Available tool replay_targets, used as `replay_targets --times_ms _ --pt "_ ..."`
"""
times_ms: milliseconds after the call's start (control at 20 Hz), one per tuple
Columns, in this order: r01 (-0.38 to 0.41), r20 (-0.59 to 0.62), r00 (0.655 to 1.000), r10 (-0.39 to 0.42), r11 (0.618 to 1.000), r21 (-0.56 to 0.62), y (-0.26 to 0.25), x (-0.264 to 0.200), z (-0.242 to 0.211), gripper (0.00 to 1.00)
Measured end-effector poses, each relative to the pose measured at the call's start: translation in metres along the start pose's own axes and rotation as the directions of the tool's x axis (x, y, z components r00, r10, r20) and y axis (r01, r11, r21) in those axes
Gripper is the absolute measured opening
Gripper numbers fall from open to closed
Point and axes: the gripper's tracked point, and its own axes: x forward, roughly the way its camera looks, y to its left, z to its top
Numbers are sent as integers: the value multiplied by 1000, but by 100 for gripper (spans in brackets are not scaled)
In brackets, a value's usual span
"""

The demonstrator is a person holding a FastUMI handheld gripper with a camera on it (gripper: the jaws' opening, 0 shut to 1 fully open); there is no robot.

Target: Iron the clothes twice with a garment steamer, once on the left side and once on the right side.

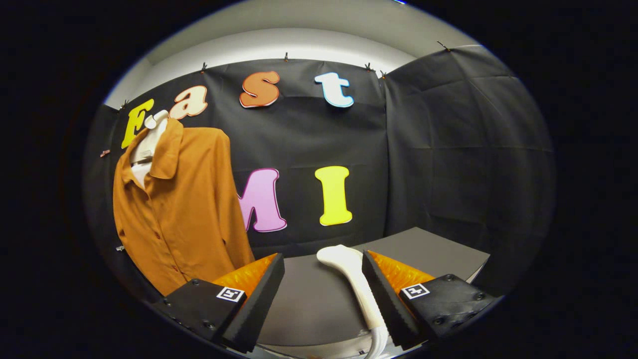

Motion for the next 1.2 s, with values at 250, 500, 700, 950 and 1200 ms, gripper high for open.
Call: replay_targets --times_ms 250,500,700,950,1200 --pt "12 -120 993 -14 1000 -17 -26 48 -32 99" --pt "25 -263 964 -36 999 -43 -44 81 -70 99" --pt "24 -339 940 -35 999 -38 -48 97 -90 99" --pt "36 -439 897 -47 999 -32 -55 105 -113 97" --pt "32 -479 877 -39 999 -21 -56 110 -120 55"
